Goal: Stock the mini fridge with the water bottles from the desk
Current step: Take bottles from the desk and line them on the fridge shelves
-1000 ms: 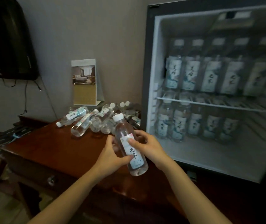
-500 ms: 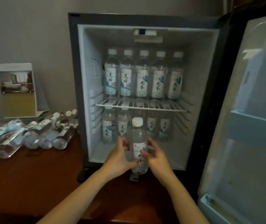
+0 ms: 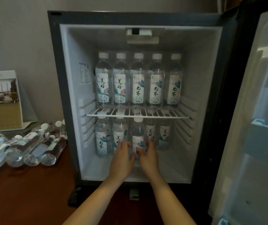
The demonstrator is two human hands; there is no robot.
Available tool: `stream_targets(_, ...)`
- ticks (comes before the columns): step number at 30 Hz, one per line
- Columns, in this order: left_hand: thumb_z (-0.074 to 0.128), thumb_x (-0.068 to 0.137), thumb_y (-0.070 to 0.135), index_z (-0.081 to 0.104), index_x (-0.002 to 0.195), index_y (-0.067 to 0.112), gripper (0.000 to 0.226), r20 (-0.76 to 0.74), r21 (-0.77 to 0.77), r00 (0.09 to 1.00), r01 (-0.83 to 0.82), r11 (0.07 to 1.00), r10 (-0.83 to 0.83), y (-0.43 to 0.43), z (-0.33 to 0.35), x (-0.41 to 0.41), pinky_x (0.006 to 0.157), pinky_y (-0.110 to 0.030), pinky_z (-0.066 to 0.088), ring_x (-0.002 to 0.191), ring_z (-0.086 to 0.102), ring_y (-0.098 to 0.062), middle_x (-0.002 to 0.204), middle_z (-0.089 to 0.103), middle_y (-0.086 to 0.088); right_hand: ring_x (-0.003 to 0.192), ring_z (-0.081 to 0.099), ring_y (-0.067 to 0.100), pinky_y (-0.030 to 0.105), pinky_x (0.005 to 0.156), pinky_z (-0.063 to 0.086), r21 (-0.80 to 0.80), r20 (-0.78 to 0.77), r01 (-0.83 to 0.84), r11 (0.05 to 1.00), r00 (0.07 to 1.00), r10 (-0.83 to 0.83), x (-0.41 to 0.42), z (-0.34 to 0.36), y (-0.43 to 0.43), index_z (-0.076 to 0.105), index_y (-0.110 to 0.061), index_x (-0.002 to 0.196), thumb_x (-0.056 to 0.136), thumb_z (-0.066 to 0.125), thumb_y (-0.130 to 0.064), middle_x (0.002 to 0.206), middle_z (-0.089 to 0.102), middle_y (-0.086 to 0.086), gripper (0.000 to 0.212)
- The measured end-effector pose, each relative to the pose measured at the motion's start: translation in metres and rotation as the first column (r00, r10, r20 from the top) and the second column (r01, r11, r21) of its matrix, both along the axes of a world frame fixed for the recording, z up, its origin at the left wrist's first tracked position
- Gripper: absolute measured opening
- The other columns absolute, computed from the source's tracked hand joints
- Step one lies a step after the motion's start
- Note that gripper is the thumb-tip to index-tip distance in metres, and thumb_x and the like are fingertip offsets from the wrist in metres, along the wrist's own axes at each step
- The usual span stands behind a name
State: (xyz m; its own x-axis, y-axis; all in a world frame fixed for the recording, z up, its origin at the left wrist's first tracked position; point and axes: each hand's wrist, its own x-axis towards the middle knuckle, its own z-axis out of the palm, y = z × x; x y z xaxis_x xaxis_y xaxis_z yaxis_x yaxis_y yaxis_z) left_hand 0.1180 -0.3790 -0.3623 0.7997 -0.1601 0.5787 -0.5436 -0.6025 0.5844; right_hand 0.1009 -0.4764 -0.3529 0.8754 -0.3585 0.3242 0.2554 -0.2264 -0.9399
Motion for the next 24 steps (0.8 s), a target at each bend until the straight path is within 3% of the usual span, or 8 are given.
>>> stream_targets(4, 0.056, 0.086, 0.003, 0.046, 0.119, 0.009, 0.035, -0.077, -0.086, 0.997, 0.007, 0.996, -0.014, 0.0, -0.004, 0.008, 0.081, -0.026, 0.046, 0.1, 0.055, -0.014, 0.123, 0.048, -0.004, 0.106, 0.057, 0.017, 0.028, 0.089, 0.046, -0.06, -0.036, 0.064, 0.996, 0.997, -0.066, 0.014, 0.002, 0.002, 0.048, -0.015, 0.127, 0.09, 0.056, -0.006, 0.114, 0.059, 0.001, 0.038)
stream_targets(8, 0.056, 0.087, 0.004, 0.038, 0.136, 0.011, 0.052, -0.15, -0.099, 0.983, 0.092, 0.991, -0.106, 0.006, -0.008, 0.013, 0.086, -0.015, 0.038, 0.106, 0.049, -0.006, 0.136, 0.044, -0.003, 0.11, 0.058, 0.022, 0.03, 0.09, 0.046, -0.101, -0.062, 0.083, 0.991, 0.994, -0.09, 0.029, 0.004, 0.006, 0.048, -0.011, 0.126, 0.089, 0.057, -0.008, 0.12, 0.06, 0.008, 0.037)
stream_targets(15, 0.055, 0.09, 0.009, 0.028, 0.144, 0.016, 0.06, -0.221, -0.059, 0.953, 0.198, 0.978, -0.206, 0.02, -0.013, 0.008, 0.107, -0.027, 0.036, 0.127, 0.041, -0.014, 0.145, 0.031, -0.002, 0.117, 0.054, 0.022, 0.024, 0.091, 0.04, -0.098, -0.067, 0.057, 0.994, 0.996, -0.064, 0.024, 0.001, 0.011, 0.041, -0.013, 0.136, 0.095, 0.049, -0.01, 0.128, 0.056, 0.007, 0.043)
stream_targets(18, 0.055, 0.09, 0.01, 0.031, 0.143, 0.018, 0.058, -0.202, -0.093, 0.96, 0.178, 0.98, -0.194, 0.028, -0.016, 0.0, 0.096, -0.018, 0.036, 0.115, 0.043, -0.006, 0.131, 0.035, 0.009, 0.117, 0.053, 0.023, 0.031, 0.096, 0.044, -0.047, -0.025, 0.199, 0.979, 0.979, -0.2, 0.012, -0.005, 0.023, 0.04, -0.011, 0.136, 0.091, 0.047, -0.002, 0.128, 0.053, 0.007, 0.047)
stream_targets(20, 0.056, 0.09, 0.01, 0.041, 0.137, 0.017, 0.05, -0.164, -0.09, 0.973, 0.15, 0.985, -0.163, 0.037, -0.018, -0.006, 0.086, -0.01, 0.036, 0.104, 0.047, -0.002, 0.122, 0.044, 0.009, 0.109, 0.055, 0.024, 0.034, 0.091, 0.047, 0.007, -0.014, 0.296, 0.955, 0.955, -0.295, 0.002, -0.007, 0.033, 0.044, -0.009, 0.129, 0.086, 0.048, 0.003, 0.12, 0.055, 0.008, 0.045)
stream_targets(24, 0.059, 0.088, 0.012, 0.065, 0.112, 0.02, 0.025, -0.083, -0.075, 0.987, 0.128, 0.989, -0.134, 0.065, -0.019, -0.02, 0.077, -0.008, 0.044, 0.089, 0.059, 0.0, 0.102, 0.063, 0.007, 0.094, 0.059, 0.022, 0.031, 0.08, 0.046, 0.062, -0.062, 0.205, 0.977, 0.978, -0.201, -0.011, -0.009, 0.054, 0.054, -0.015, 0.106, 0.085, 0.045, 0.005, 0.094, 0.059, 0.002, 0.03)
